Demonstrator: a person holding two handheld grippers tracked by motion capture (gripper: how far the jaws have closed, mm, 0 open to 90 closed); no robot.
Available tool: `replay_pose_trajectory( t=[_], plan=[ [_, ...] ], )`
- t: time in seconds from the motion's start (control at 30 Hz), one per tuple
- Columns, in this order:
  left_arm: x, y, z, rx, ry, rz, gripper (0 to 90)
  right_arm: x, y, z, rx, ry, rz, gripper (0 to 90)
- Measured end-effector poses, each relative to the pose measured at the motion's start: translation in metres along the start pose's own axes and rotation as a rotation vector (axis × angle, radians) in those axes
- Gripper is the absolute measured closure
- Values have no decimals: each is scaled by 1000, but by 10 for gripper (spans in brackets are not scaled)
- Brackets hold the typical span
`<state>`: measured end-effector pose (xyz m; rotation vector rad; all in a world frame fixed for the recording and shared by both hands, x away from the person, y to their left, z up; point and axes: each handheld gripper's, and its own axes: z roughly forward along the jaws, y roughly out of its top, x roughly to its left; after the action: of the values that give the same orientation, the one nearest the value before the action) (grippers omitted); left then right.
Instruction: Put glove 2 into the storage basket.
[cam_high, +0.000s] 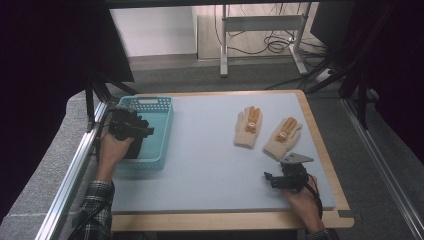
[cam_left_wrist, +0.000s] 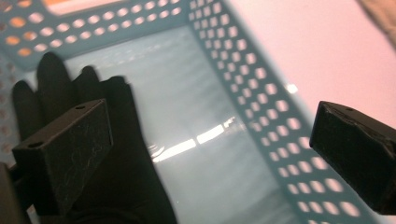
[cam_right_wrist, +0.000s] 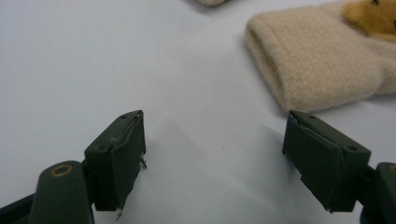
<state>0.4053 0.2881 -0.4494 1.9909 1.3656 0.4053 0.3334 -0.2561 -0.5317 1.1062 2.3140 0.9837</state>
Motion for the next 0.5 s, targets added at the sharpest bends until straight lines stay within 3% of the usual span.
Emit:
replay_pose_trajectory(
  t=[0.13,0.23,0.47,0.5],
  plan=[
    [-19,2,-3,-23,-11,45,0,0,0,0,1,0,0,206],
    [-26,3,-4,-31,-20,63,0,0,0,0,1,0,0,206],
    [-60,5,-4,-62,-83,136,0,0,0,0,1,1,1,206],
    [-60,5,-4,-62,-83,136,0,0,0,0,1,1,1,206]
  ],
)
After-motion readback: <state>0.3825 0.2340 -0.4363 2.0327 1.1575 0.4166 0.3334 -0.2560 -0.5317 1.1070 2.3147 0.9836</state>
